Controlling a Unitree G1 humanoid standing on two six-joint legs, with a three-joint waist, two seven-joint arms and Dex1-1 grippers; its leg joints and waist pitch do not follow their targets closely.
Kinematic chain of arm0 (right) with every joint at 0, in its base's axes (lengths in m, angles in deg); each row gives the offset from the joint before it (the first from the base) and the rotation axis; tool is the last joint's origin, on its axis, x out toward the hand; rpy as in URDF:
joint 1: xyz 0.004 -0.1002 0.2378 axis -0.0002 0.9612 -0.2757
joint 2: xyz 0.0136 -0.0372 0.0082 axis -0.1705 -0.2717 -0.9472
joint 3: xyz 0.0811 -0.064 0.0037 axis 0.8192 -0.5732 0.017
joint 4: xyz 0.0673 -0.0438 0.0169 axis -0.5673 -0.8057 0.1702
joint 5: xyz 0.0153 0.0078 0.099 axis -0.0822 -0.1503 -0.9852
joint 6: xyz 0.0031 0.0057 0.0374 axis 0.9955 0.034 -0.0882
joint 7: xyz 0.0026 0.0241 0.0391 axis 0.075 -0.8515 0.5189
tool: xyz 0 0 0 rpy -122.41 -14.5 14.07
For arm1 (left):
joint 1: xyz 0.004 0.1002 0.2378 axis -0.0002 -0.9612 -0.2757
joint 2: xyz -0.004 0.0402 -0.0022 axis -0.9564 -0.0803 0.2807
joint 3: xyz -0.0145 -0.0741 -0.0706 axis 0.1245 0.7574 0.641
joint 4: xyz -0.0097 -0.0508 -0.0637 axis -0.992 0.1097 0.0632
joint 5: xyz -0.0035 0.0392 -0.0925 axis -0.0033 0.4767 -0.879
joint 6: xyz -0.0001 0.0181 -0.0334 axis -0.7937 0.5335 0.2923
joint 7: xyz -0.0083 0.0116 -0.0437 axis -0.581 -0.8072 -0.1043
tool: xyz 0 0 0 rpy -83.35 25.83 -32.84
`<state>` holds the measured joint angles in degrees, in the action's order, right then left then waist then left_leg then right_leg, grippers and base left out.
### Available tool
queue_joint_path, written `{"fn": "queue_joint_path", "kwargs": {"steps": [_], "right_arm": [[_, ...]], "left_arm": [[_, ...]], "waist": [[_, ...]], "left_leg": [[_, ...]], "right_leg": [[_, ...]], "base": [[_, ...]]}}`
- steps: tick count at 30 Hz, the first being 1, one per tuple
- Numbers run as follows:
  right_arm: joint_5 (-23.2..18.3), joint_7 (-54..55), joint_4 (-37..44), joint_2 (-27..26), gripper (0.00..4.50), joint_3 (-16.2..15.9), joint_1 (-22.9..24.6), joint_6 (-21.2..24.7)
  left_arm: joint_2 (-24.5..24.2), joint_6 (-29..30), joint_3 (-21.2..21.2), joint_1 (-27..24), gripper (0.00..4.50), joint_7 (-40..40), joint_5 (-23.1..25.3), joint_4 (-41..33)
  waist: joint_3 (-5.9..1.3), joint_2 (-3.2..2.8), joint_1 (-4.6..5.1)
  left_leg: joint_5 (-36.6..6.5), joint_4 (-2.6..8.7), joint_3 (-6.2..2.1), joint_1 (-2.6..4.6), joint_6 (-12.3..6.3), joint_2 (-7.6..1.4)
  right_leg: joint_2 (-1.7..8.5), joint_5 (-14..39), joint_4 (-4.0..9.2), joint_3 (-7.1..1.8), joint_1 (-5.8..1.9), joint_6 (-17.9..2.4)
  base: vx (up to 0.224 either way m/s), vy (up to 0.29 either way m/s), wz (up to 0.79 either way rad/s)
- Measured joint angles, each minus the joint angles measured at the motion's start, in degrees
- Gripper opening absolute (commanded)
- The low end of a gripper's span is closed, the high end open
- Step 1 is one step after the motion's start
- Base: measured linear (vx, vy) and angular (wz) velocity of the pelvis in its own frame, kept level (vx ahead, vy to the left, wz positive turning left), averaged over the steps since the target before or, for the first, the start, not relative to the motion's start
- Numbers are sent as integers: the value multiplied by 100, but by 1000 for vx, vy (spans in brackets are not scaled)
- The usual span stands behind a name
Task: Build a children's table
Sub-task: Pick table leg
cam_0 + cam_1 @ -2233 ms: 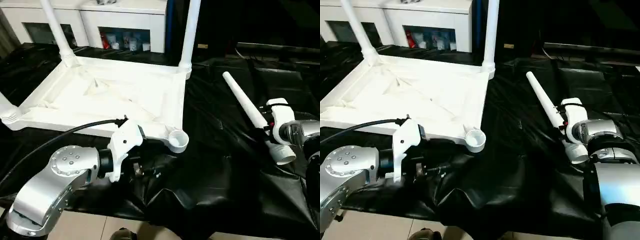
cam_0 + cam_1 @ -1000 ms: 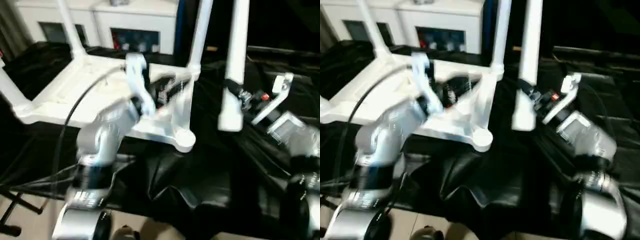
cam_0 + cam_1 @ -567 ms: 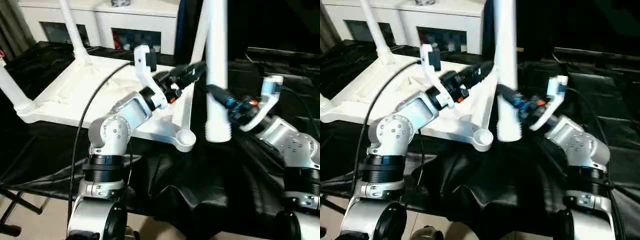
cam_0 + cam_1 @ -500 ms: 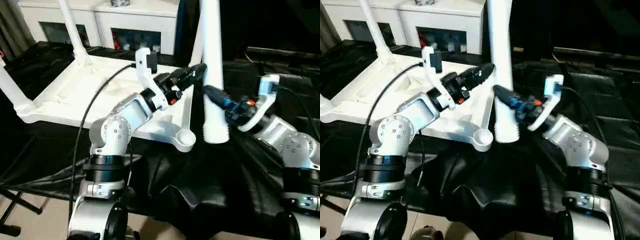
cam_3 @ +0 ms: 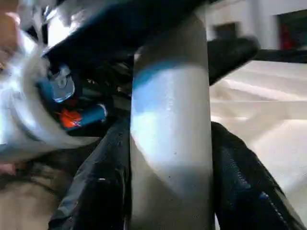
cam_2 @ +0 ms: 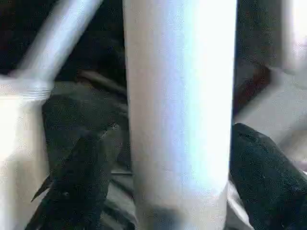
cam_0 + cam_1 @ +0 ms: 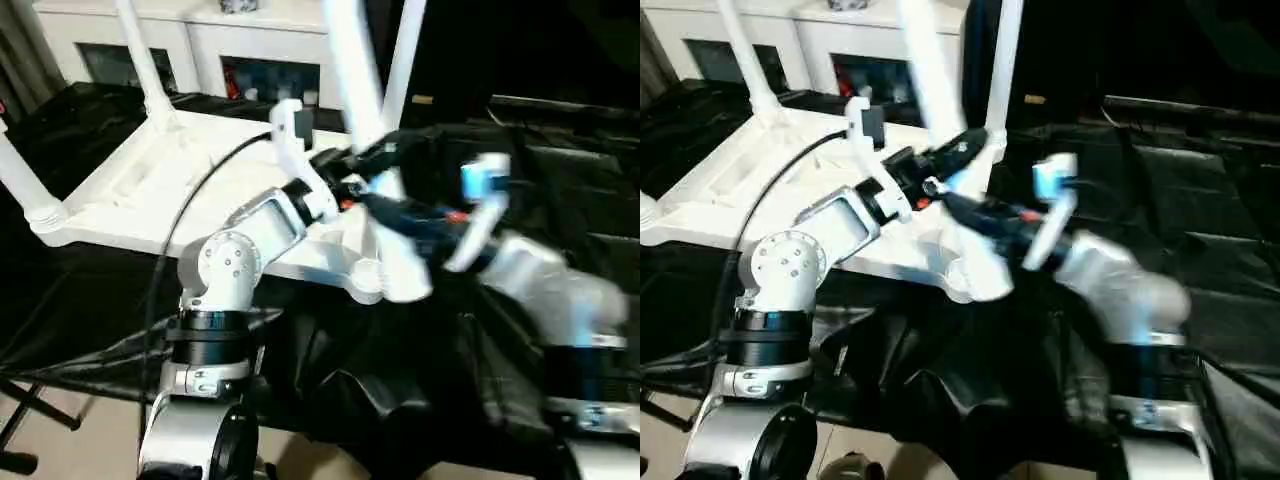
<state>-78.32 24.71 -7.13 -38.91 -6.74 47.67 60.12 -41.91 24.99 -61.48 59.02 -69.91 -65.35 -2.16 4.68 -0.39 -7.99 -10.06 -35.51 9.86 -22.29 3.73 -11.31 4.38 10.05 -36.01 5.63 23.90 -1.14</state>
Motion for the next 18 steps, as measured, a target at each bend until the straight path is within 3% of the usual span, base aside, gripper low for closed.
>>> {"fn": "queue_joint_path", "kwargs": {"steps": [3,9,18], "right_arm": [[604,609,48,-243,184,-407,-47,-398],[1420,1647,106,-799,184,-900,-49,-906],[1802,1952,16,-937,184,-1162,-46,-1235]], "left_arm": [[45,-189,204,4,333,-434,71,118],[77,-424,417,132,274,-1074,108,124],[78,-492,398,133,216,-1317,110,16]], "waist": [[0,0,-9],[-1,2,-12],[-1,4,-3]], "left_leg": [[0,6,-1,-3,1,1],[-4,8,-2,-23,-5,4],[-6,8,-3,-24,-7,6]], "right_leg": [[0,-6,13,0,-2,9],[0,-17,34,-2,-1,6],[0,-18,39,-5,-1,16]], "base": [[0,0,0],[0,0,0],[0,0,0]]}}
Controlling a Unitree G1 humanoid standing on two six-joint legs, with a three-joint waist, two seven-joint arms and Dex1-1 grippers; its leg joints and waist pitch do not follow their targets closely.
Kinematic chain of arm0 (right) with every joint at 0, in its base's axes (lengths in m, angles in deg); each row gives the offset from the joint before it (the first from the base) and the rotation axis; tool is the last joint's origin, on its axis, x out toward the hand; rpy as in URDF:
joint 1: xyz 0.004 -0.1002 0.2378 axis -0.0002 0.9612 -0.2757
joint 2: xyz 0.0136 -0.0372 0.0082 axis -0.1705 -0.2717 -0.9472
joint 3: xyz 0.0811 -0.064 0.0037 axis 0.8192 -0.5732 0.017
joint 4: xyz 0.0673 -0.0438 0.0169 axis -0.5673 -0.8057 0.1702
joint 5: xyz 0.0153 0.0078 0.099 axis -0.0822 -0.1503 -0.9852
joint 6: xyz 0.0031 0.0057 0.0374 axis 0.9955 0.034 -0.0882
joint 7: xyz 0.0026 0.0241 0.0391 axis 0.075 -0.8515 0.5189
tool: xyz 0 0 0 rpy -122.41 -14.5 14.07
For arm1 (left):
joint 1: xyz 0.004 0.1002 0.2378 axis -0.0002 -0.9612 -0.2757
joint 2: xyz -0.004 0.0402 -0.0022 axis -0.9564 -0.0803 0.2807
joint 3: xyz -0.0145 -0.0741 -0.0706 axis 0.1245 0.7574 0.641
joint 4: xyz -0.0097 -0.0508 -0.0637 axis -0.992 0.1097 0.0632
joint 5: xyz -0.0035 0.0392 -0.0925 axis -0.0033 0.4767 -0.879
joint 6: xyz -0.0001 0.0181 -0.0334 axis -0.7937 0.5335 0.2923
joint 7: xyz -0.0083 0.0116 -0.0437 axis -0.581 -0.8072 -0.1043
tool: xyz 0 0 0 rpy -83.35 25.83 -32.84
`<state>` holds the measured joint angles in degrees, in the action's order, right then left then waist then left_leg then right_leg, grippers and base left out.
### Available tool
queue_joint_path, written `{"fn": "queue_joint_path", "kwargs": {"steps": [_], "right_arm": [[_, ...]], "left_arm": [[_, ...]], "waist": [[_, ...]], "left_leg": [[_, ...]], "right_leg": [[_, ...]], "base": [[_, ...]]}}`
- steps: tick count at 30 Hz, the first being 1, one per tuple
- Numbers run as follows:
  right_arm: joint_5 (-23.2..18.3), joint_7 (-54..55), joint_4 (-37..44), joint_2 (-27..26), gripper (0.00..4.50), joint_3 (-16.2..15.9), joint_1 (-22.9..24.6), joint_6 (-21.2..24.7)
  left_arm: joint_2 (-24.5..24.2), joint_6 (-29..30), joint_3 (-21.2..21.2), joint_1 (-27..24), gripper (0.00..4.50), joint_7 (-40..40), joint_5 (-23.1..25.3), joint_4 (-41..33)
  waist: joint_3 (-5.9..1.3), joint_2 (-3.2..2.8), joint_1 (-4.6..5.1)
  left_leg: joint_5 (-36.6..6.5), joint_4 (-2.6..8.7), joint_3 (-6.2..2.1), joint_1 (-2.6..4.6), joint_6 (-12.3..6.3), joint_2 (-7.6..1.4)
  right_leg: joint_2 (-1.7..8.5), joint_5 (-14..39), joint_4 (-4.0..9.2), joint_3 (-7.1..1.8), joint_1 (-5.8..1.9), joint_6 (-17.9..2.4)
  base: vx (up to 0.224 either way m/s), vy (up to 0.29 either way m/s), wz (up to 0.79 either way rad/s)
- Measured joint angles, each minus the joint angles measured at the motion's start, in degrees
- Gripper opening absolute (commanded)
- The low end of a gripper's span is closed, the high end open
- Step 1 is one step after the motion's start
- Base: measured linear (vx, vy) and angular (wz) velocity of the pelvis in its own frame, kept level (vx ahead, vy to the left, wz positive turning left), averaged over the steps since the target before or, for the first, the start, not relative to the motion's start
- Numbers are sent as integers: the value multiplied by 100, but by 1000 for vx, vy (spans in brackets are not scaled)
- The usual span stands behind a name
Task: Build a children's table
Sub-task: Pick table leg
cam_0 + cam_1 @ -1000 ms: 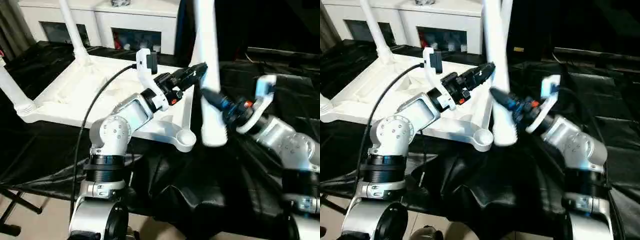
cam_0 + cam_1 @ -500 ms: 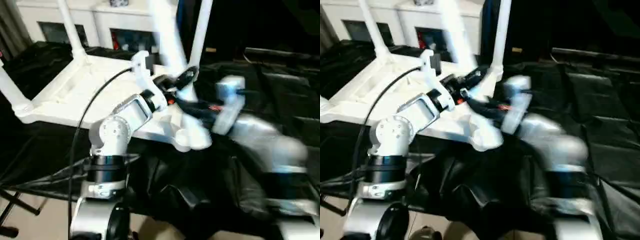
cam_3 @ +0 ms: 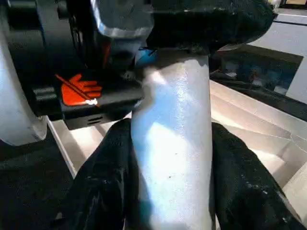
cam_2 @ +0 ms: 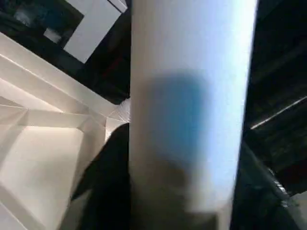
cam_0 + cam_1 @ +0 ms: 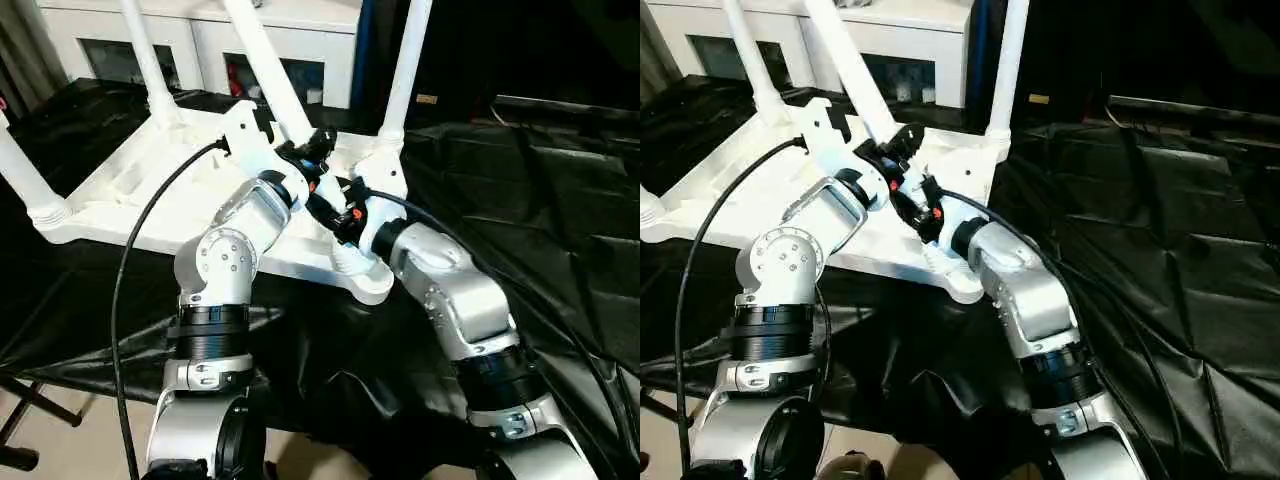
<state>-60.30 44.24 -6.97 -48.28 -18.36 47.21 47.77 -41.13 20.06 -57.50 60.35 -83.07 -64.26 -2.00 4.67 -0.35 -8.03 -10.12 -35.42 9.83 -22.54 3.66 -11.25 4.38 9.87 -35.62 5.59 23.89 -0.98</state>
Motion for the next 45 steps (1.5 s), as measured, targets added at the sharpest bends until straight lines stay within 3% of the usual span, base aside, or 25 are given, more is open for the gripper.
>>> {"fn": "queue_joint_path", "kwargs": {"steps": [5,6,7,10,13,17,25,26,36,43,45], "right_arm": [[-25,-27,-2,-15,184,39,1,-19],[-85,-80,-2,-4,240,77,2,-12],[-185,-176,3,45,240,134,1,29],[-826,-1108,135,645,262,349,-105,472],[-1112,-1721,224,968,287,453,-114,749],[-1608,-2954,228,1667,296,448,-112,1146],[-2330,-4246,335,2068,296,204,-168,1709],[-2380,-4311,348,2074,278,195,-182,1743],[-2542,-4544,415,2141,201,36,-239,1865],[-2552,-4542,418,2158,188,16,-234,1875],[-2555,-4502,436,2150,187,16,-223,1874]], "left_arm": [[-17,-11,-84,0,191,24,6,-23],[-29,-11,-107,0,188,51,9,-32],[-67,-10,-147,-1,188,121,19,-38],[-417,65,-374,-11,187,890,-12,-22],[-676,108,-468,-9,186,1391,-28,-24],[-1309,542,-874,-16,186,2754,-406,-141],[-1887,1023,-1182,-228,186,4874,-1203,-726],[-1891,1031,-1178,-229,186,4980,-1255,-740],[-1952,1056,-1203,-258,186,5364,-1366,-771],[-1934,1056,-1196,-284,186,5388,-1366,-771],[-1936,1042,-1193,-290,242,5388,-1364,-771]], "waist": [[0,0,-2],[0,0,-4],[0,-1,-7],[1,-2,-22],[-2,-5,6],[-1,-6,8],[-1,-5,-4],[-1,-5,-14],[-1,-3,-12],[-2,-2,-12],[-2,-2,-12]], "left_leg": [[0,0,0,0,0,1],[1,0,0,0,0,1],[1,0,0,1,0,1],[1,-1,0,0,-2,5],[0,0,-1,19,-3,4],[1,0,0,20,-3,4],[2,0,3,32,-2,4],[4,0,3,34,-1,4],[18,0,0,53,10,4],[19,0,-1,51,11,3],[19,0,-1,50,11,3]], "right_leg": [[0,-5,0,-2,0,2],[0,-5,0,-2,0,2],[0,-5,0,-2,-1,2],[0,-13,4,-6,-5,-3],[0,-18,4,-7,-21,-10],[0,-27,0,-7,-18,-25],[0,-31,-15,-11,-20,-35],[0,-33,-16,-11,-22,-38],[0,-18,-14,-10,-46,-11],[0,-18,-15,-9,-46,-10],[0,-18,-15,-9,-46,-9]], "base": [[0,0,0],[0,0,0],[0,0,0],[0,0,0],[0,0,0],[0,0,0],[0,0,0],[0,0,0],[0,0,0],[0,0,0],[0,0,0]]}}
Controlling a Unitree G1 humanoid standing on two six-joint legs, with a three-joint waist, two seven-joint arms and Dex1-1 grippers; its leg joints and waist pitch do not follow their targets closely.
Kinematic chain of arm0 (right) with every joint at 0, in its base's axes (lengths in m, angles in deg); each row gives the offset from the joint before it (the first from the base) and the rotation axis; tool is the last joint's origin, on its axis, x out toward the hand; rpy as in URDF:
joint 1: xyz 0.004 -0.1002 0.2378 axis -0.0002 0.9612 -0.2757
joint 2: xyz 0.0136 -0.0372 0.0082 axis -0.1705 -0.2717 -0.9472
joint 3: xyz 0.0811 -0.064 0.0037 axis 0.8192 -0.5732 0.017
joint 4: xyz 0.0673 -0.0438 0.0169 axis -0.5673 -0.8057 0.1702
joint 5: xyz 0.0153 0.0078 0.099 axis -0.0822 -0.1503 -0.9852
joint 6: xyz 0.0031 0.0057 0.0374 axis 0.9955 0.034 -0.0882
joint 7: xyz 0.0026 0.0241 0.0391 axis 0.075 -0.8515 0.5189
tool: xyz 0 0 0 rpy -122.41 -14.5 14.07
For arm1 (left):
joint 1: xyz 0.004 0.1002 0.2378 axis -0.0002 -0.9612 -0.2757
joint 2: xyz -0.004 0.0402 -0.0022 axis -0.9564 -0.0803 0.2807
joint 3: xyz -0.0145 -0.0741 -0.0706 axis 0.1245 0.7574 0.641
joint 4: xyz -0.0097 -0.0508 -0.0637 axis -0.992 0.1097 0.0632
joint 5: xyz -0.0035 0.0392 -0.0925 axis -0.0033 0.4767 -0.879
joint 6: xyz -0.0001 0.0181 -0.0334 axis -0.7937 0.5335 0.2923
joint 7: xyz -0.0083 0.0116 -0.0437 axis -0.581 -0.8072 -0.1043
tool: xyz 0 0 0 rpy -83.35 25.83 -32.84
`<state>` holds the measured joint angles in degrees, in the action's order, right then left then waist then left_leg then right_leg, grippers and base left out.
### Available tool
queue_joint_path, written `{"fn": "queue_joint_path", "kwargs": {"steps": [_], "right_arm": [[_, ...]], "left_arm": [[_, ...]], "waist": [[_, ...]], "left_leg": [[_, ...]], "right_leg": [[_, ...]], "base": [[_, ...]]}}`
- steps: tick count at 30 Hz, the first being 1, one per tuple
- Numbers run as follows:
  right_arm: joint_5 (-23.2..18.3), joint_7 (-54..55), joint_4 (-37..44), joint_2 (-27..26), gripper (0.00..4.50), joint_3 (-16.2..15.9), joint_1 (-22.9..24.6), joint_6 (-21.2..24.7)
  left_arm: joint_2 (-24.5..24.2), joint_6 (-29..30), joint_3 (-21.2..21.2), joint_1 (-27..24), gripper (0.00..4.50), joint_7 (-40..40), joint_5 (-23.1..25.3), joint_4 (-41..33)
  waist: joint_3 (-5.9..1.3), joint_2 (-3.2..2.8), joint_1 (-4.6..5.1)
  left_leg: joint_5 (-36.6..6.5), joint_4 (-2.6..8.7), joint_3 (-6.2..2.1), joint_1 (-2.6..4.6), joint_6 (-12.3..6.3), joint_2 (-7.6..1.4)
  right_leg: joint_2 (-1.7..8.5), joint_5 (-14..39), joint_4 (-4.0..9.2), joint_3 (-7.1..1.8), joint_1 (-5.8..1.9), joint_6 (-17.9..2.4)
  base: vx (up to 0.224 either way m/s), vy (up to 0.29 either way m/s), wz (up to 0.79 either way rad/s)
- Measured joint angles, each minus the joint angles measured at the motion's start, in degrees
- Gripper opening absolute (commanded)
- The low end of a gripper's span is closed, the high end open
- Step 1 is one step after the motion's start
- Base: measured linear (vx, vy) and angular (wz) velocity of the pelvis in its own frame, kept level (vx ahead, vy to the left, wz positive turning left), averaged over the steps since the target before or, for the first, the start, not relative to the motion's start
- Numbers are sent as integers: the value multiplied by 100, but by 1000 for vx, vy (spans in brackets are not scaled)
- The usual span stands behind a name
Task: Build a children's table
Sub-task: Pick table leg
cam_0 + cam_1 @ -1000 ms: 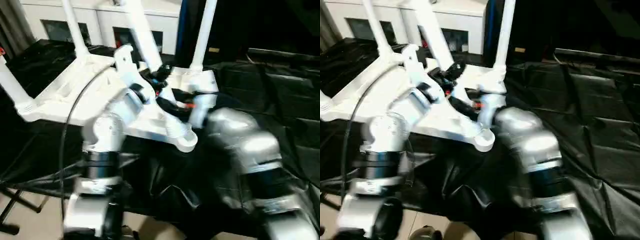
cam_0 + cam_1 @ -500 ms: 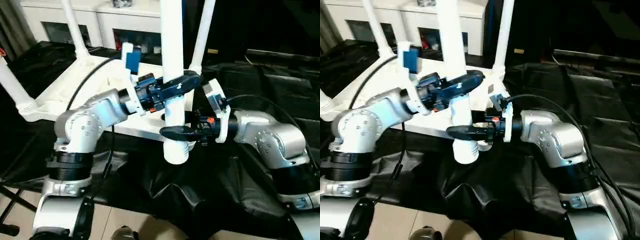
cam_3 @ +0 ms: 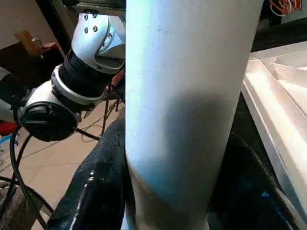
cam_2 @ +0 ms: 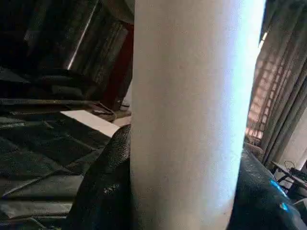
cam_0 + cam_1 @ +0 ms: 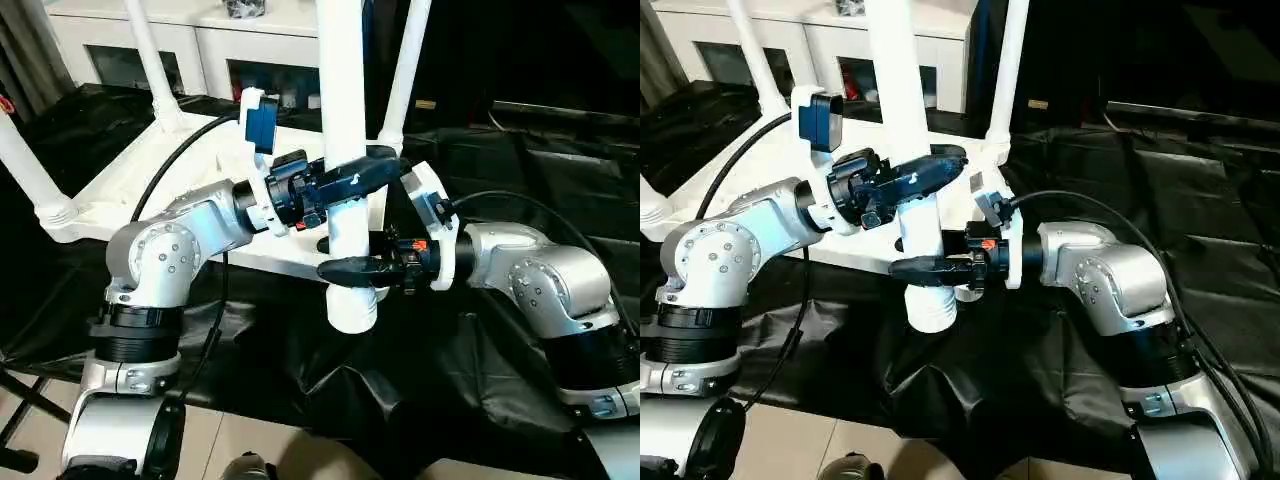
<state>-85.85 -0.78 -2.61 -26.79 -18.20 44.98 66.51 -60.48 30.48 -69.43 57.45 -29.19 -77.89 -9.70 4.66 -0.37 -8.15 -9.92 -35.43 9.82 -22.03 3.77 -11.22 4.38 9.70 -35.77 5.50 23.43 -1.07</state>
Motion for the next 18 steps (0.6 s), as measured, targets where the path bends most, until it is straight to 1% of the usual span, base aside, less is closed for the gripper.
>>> {"fn": "queue_joint_path", "kwargs": {"steps": [1,3,4,5,6,7,9,11,15,18], "right_arm": [[3,27,1,-1,187,0,7,-11],[37,160,1,-33,187,2,28,-64],[40,226,0,-56,187,12,40,-80],[79,393,-27,-159,187,55,46,-118],[129,556,-57,-247,187,91,48,-141],[208,817,-116,-380,186,165,44,-178],[395,1358,-296,-603,186,283,38,-304],[513,1761,-368,-776,186,340,37,-394],[790,2491,-642,-1145,186,426,28,-617],[928,2887,-699,-1356,186,428,29,-705]], "left_arm": [[3,-6,-5,-2,256,0,0,0],[13,-58,-9,-15,266,-22,14,0],[18,-105,-18,-21,278,-49,35,0],[43,-196,-16,-28,291,-178,141,-6],[59,-275,-18,-28,291,-309,245,-8],[127,-397,-23,-23,300,-574,432,-7],[300,-637,-112,-6,300,-1258,940,17],[413,-745,-175,-5,300,-1856,1298,105],[842,-818,-93,31,300,-3049,1684,207],[1050,-972,-61,35,300,-3578,1894,245]], "waist": [[0,0,-1],[0,0,0],[0,0,1],[-1,2,3],[-1,3,4],[-2,3,6],[-3,8,6],[-3,10,7],[-11,24,10],[-10,24,10]], "left_leg": [[0,0,0,0,0,0],[0,0,0,-2,0,0],[0,0,0,-2,0,0],[0,0,0,-1,0,-1],[0,0,0,-1,0,-1],[0,0,0,-1,0,-1],[1,0,0,-1,2,-1],[2,0,0,-2,3,-1],[2,0,-1,-3,4,-1],[2,0,-1,-7,4,-1]], "right_leg": [[0,1,0,0,0,1],[0,1,0,0,0,1],[0,1,1,0,0,1],[0,1,0,0,0,1],[0,1,0,1,0,1],[0,1,0,0,0,1],[0,1,1,0,0,2],[0,1,0,0,1,4],[0,1,2,2,0,5],[0,0,4,2,2,6]], "base": [[0,0,0],[0,0,0],[0,0,0],[0,0,0],[0,0,0],[0,0,0],[0,0,0],[0,0,0],[0,0,0],[0,0,0]]}}
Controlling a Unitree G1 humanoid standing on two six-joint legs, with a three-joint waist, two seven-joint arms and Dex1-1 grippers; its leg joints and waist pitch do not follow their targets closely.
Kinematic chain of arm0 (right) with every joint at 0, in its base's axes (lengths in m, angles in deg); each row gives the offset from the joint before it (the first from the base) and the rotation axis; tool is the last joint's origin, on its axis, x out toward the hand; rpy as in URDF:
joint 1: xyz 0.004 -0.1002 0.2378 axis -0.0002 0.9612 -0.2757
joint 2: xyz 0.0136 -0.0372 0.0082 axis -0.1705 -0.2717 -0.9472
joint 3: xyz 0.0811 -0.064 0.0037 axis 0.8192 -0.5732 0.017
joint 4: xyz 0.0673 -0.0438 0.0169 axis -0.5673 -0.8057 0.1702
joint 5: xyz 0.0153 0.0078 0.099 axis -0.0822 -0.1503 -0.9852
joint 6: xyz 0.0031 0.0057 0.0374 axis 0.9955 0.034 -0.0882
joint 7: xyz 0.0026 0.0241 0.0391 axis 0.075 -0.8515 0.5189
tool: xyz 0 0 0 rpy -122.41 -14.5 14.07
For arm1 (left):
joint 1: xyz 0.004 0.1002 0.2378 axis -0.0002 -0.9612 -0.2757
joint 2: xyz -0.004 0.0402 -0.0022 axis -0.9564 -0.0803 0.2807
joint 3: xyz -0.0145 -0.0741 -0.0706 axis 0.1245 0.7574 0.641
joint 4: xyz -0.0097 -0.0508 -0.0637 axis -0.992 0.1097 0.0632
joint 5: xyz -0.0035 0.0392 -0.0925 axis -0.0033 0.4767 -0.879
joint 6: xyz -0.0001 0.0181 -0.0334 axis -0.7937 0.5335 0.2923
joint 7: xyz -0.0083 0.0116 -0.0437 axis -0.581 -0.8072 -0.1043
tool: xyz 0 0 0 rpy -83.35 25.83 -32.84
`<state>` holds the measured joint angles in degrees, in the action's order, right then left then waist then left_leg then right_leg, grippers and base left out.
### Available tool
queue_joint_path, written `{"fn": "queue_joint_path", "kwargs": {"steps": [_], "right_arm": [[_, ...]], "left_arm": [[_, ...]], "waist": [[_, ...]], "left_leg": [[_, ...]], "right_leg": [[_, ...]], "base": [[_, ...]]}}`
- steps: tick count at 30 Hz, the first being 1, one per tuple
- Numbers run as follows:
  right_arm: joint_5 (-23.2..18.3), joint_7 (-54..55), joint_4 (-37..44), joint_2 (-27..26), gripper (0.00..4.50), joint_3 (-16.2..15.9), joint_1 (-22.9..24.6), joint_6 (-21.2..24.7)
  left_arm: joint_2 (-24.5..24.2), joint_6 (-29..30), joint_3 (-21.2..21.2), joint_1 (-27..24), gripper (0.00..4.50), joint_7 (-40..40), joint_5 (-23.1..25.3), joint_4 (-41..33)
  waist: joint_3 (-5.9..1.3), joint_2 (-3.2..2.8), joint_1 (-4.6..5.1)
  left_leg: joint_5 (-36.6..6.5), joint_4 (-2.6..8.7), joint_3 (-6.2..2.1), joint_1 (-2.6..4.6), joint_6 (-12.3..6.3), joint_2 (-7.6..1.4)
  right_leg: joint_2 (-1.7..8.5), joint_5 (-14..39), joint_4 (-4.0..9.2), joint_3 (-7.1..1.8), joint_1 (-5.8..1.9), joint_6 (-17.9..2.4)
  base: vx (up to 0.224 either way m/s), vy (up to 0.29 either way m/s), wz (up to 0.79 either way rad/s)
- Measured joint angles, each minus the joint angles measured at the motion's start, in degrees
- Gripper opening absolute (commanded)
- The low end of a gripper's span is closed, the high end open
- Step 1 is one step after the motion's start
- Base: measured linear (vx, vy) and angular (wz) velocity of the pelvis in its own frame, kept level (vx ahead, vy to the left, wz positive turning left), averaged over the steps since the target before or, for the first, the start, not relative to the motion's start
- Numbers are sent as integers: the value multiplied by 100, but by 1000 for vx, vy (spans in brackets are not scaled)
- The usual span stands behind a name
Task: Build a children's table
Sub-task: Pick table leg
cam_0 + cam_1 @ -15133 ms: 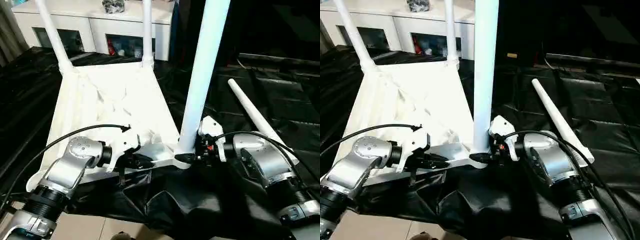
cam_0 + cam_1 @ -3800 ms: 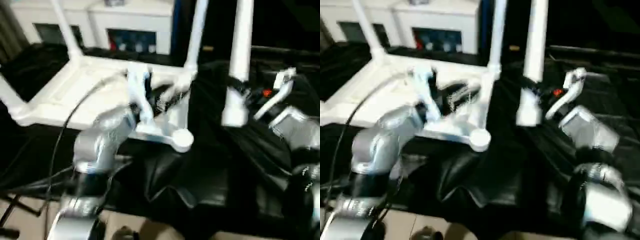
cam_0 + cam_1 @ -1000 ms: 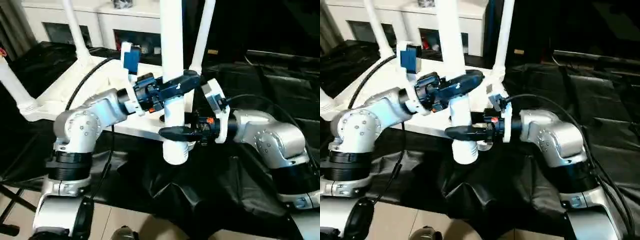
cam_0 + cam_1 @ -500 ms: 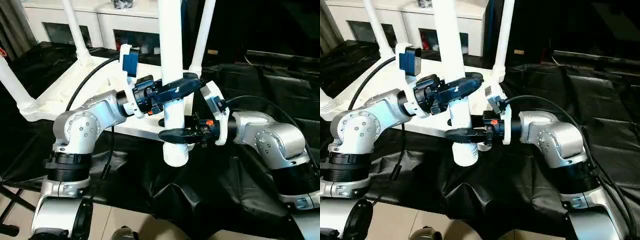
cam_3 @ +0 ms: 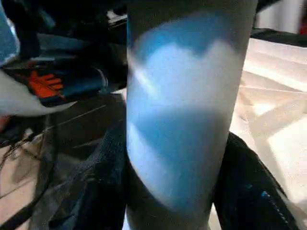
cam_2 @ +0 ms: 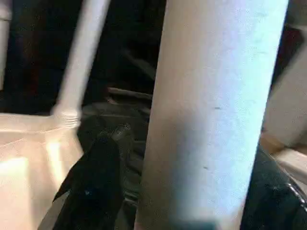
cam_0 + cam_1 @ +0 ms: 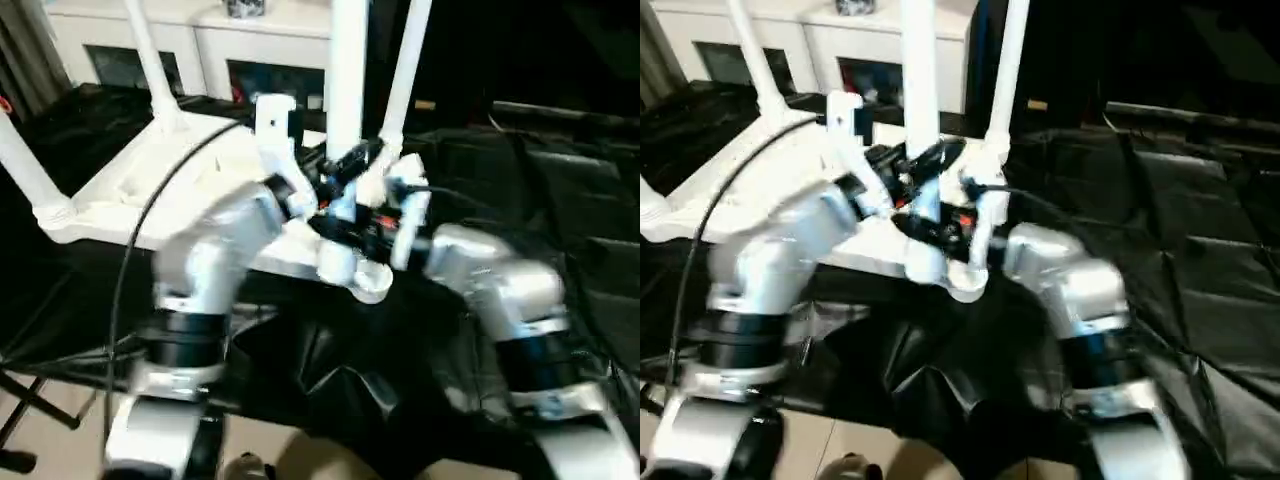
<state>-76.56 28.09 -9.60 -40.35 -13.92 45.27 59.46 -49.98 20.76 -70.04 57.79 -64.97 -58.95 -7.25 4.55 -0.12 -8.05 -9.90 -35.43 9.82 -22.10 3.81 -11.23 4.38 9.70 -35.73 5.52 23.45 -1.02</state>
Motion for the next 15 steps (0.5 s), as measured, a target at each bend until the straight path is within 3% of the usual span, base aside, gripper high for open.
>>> {"fn": "queue_joint_path", "kwargs": {"steps": [2,3,8,15], "right_arm": [[73,151,2,-88,186,8,0,-49],[114,180,6,-112,186,7,1,-51],[177,288,74,-154,186,-32,60,-75],[256,371,213,-127,186,-54,100,-104]], "left_arm": [[111,-153,52,0,300,-262,151,18],[157,-202,75,0,272,-355,193,37],[220,-307,122,2,230,-577,263,52],[214,-365,211,8,193,-411,135,55]], "waist": [[0,0,1],[0,0,1],[0,0,0],[0,0,-2]], "left_leg": [[0,0,0,0,0,0],[0,0,0,-2,0,0],[-2,0,0,-6,-3,0],[-1,1,0,-5,-2,0]], "right_leg": [[0,2,1,0,0,3],[0,3,2,0,0,5],[0,4,8,0,1,6],[0,4,9,0,0,7]], "base": [[0,0,0],[0,0,0],[0,0,0],[0,0,0]]}}
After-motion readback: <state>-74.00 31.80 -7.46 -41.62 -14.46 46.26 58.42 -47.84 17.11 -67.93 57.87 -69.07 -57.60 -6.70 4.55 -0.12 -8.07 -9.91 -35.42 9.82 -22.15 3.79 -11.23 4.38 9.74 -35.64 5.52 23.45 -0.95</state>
